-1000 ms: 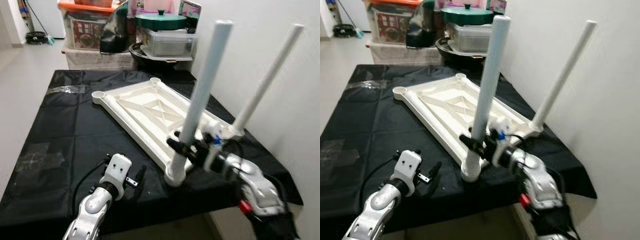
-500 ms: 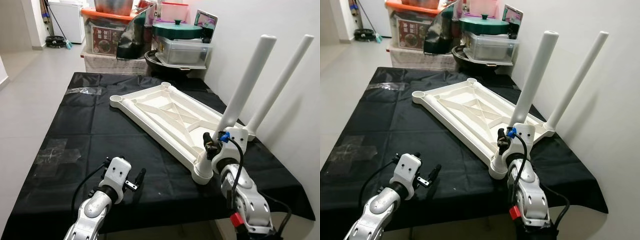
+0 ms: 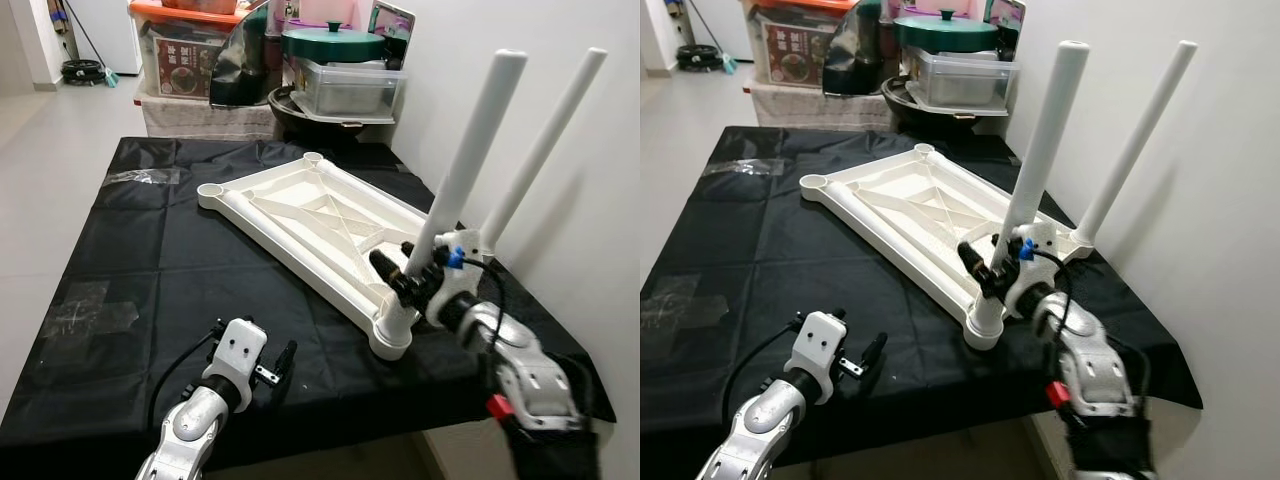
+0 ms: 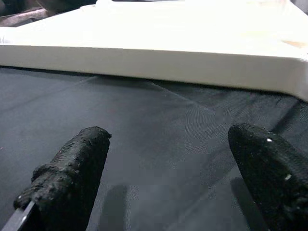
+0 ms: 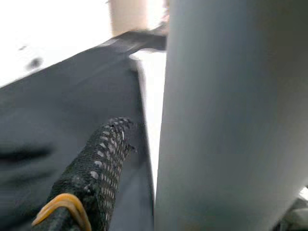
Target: Building children table
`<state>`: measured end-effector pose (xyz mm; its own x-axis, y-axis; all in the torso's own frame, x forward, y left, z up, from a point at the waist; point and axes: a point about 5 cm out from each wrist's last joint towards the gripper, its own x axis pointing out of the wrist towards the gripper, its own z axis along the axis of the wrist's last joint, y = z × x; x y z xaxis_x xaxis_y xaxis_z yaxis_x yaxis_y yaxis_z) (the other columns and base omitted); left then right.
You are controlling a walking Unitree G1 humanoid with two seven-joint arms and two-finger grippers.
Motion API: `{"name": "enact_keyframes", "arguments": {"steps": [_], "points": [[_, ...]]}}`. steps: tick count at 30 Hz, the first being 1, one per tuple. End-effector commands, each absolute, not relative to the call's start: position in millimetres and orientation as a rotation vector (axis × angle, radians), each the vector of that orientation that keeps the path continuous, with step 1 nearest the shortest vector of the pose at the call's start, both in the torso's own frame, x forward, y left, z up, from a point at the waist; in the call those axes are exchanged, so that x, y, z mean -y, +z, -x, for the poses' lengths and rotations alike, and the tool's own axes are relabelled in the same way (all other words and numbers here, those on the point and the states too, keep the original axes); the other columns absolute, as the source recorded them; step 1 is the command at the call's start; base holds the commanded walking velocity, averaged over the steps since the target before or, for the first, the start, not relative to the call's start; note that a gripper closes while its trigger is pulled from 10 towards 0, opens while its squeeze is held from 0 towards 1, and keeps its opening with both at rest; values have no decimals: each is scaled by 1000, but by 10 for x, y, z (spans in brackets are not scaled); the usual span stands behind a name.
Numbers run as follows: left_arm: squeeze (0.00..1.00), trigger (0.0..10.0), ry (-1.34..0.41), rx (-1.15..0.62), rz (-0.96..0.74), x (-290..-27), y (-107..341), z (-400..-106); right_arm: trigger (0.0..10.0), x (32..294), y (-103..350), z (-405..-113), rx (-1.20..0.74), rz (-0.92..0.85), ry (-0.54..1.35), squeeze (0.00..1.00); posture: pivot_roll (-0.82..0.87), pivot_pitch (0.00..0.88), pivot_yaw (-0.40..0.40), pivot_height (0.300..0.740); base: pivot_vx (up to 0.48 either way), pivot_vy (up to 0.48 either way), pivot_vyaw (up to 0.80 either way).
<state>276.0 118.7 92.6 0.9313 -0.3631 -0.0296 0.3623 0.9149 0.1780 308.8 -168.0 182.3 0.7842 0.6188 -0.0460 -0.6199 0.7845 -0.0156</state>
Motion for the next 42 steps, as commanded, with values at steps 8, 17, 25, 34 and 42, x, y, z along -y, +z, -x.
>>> {"name": "enact_keyframes", "arguments": {"steps": [8,17,25,34,42], "points": [[0,10000,-372,-5,-201,-1223,904,-2778,0,1437,1525,-2998,-126,45,875,0,109,0,-139,740,0,0,0],[0,10000,-378,-4,-205,-1215,896,-2769,0,1784,1558,-3256,-43,-91,125,0,97,0,-133,740,0,0,0],[0,10000,-382,-8,-206,-1207,879,-2756,0,1863,1401,-3061,-89,-61,-185,0,88,0,-128,740,0,0,0],[0,10000,-384,-6,-208,-1205,885,-2768,10000,1616,1584,-3118,25,-167,-8,1000,86,0,-124,740,0,0,0],[0,10000,-378,-1,-209,-1226,912,-2797,10000,1544,1948,-3233,126,-188,324,0,87,0,-123,740,0,0,0]]}}
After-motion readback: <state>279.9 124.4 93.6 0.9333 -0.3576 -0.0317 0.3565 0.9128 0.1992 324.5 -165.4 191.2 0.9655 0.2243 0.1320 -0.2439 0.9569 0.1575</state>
